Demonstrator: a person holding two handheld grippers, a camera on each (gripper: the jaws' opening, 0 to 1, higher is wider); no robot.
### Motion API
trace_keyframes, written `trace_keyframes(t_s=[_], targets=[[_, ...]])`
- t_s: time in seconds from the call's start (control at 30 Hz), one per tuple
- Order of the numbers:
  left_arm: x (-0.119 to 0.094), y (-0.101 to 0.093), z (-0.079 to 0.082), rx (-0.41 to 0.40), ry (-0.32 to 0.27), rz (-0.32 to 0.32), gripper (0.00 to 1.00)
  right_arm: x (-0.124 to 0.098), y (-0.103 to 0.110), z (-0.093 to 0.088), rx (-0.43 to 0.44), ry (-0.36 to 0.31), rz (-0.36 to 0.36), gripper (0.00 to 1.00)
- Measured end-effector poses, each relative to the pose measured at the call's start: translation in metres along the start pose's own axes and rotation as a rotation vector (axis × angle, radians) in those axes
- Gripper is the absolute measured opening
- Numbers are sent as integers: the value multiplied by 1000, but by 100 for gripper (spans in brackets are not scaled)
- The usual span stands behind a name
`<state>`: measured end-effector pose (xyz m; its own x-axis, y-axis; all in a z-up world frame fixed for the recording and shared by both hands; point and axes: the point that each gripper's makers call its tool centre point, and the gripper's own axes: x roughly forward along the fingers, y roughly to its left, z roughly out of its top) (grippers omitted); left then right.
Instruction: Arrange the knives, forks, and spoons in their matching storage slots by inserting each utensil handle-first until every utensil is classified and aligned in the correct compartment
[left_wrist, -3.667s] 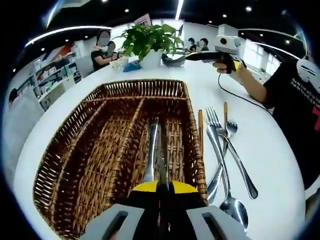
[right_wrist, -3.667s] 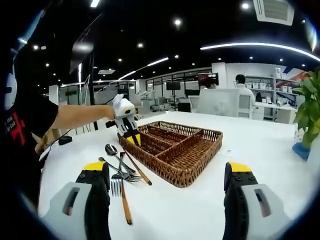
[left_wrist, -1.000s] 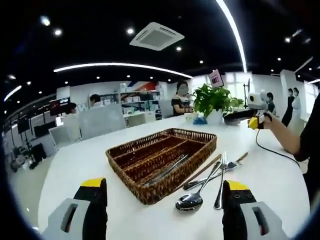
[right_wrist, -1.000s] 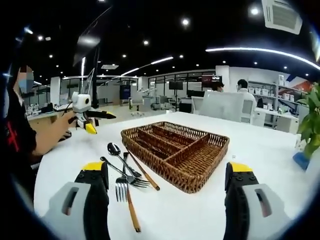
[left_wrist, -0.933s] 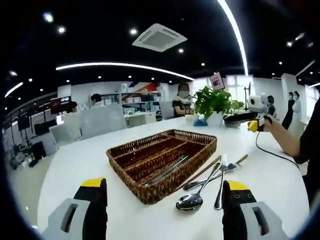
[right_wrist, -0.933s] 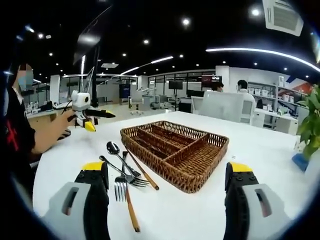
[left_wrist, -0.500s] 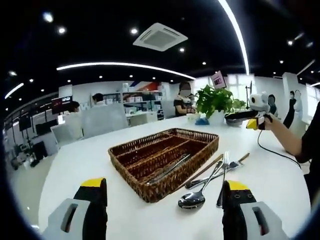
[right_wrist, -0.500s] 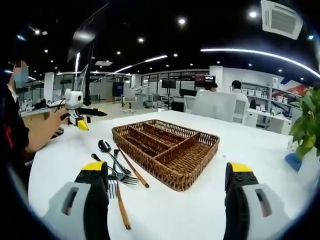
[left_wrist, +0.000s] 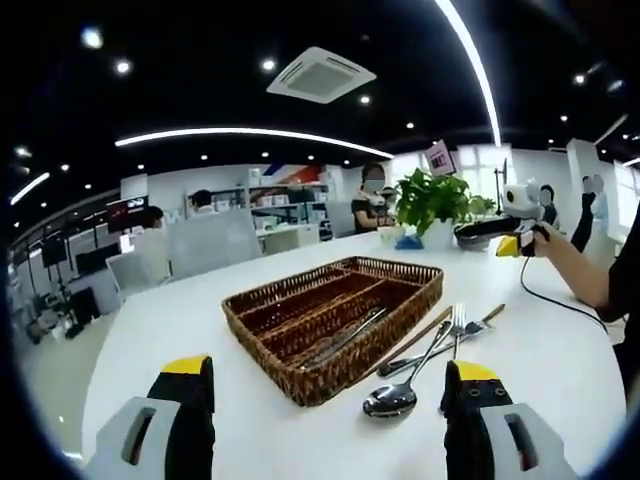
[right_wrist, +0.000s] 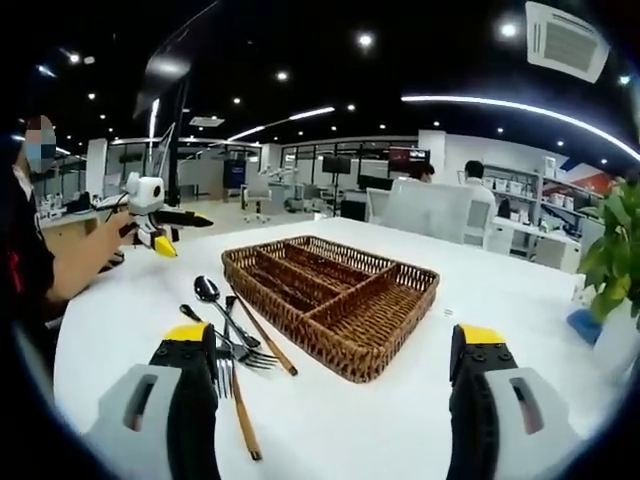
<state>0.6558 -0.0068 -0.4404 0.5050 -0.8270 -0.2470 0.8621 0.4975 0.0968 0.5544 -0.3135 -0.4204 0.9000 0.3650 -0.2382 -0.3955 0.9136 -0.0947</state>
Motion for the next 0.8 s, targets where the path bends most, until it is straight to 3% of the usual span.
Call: trace_keyframes(t_s=[0.2,0.27,0.4,0.5,0.6,0.8], targets=[[-3,1,3,-1,-13,2,100,-3,3,20,-36,-23,13,100],[-3,9,3,19,-14,44,100,-2,4,33,-70,-39,15,100],[-4,10,4,-2,-23,38,100,4,15,48,-92,-31,82,100],[-7,10,3,59,-6,49,100,10,19,56,-106,-31,100,100],[-7,9,4,52,-7,42,100,17,22,64,-120,-26,123,100],[-3,8,0,34,-2,30,100,33,45,104,-147,-95,217,100]])
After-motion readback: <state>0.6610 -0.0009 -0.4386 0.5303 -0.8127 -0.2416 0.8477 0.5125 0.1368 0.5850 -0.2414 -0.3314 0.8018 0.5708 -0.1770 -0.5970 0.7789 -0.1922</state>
